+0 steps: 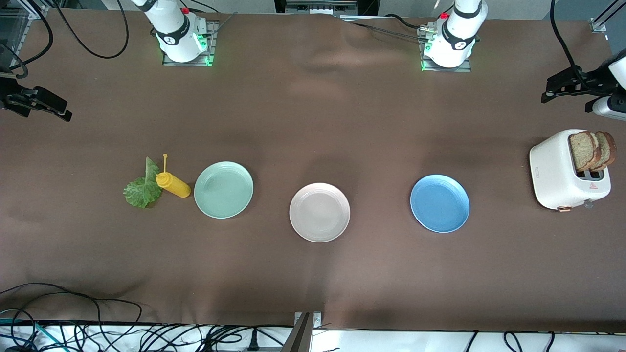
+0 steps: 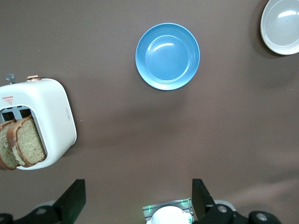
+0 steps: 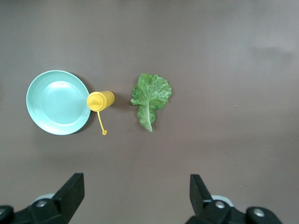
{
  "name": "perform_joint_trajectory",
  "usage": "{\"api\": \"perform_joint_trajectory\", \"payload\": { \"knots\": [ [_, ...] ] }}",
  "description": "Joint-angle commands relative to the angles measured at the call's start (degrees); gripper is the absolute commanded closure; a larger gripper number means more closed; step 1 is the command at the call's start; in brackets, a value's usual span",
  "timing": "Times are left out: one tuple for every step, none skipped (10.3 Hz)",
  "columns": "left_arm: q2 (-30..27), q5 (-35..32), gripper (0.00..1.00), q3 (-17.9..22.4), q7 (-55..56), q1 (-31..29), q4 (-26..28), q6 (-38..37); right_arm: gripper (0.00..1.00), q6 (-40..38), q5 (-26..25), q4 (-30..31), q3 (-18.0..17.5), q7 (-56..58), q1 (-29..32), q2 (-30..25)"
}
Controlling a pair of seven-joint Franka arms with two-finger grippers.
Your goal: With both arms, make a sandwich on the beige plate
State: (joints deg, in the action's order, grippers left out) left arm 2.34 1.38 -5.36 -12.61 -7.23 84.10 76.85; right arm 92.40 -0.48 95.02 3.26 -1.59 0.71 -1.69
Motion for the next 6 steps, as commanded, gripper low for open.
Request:
{"api": "perform_joint_trajectory", "payload": {
  "knots": [
    [-1.46,1.35,0.00,-0.35,0.49,-0.59,1.68,0.32,0.00,-0.38,0.04,-0.10,-0.09,0.44,0.35,-1.03],
    [-1.46,1.35,0.00,-0.35,0.49,-0.59,1.68,0.32,0.00,0.14,-0.05,-0.28,-0.18,0.01,0.35,-1.04],
    [-1.46,1.35,0.00,-0.35,0.57,-0.51,1.68,0.32,0.00,-0.11,-0.05,-0.28,-0.09,0.53,0.35,-0.95],
    [-1.37,1.35,0.00,-0.35,0.66,-0.59,1.95,0.32,0.00,-0.11,-0.05,-0.28,-0.09,0.44,0.35,-0.95],
    [-1.46,1.35,0.00,-0.35,0.66,-0.51,2.47,0.32,0.00,-0.20,-0.05,-0.28,-0.09,0.53,0.35,-1.03],
    [-1.46,1.35,0.00,-0.44,0.66,-0.50,2.91,0.41,0.00,-0.38,-0.05,-0.28,-0.09,0.44,0.35,-1.04]
  ]
}}
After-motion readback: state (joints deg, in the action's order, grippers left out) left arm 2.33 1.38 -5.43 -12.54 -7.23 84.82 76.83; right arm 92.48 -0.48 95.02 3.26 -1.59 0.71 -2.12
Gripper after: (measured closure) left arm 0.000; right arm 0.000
